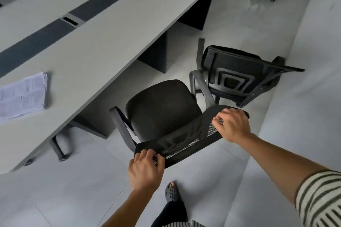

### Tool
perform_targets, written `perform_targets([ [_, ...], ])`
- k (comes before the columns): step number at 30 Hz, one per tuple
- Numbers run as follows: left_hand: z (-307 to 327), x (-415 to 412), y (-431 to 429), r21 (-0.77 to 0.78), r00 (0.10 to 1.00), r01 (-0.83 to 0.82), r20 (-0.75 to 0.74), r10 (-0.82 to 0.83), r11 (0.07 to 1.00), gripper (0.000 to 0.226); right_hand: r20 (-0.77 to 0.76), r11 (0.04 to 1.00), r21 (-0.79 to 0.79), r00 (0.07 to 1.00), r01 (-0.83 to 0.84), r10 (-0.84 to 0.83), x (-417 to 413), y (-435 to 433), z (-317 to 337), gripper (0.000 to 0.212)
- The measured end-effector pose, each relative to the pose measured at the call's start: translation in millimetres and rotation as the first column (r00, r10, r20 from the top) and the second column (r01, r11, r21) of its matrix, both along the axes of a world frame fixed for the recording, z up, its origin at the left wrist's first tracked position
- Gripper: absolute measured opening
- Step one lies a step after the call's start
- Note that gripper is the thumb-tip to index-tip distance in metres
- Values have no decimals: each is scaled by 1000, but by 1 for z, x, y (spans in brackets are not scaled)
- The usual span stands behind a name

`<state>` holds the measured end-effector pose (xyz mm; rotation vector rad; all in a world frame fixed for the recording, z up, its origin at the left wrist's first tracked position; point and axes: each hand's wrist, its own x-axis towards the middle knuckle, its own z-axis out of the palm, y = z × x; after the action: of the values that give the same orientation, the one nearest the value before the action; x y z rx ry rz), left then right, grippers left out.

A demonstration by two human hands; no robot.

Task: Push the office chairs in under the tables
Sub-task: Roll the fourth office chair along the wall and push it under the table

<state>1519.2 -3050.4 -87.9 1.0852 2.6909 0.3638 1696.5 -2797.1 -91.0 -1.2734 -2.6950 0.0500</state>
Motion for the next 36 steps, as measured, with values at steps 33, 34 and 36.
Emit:
perform_targets([
  [33, 3, -184, 197, -62, 858, -513, -74, 508, 856, 32, -103, 832, -45, 831, -553, 546, -362, 250, -11, 44],
  [34, 2, -200, 191, -57, 864, -502, -79, 498, 863, 33, -111, 840, -34, 837, -541, 535, -371, 245, -10, 44],
  [36, 1, -233, 181, -51, 876, -479, -94, 473, 876, 36, -120, 855, -22, 850, -519, 513, -385, 232, -9, 41],
])
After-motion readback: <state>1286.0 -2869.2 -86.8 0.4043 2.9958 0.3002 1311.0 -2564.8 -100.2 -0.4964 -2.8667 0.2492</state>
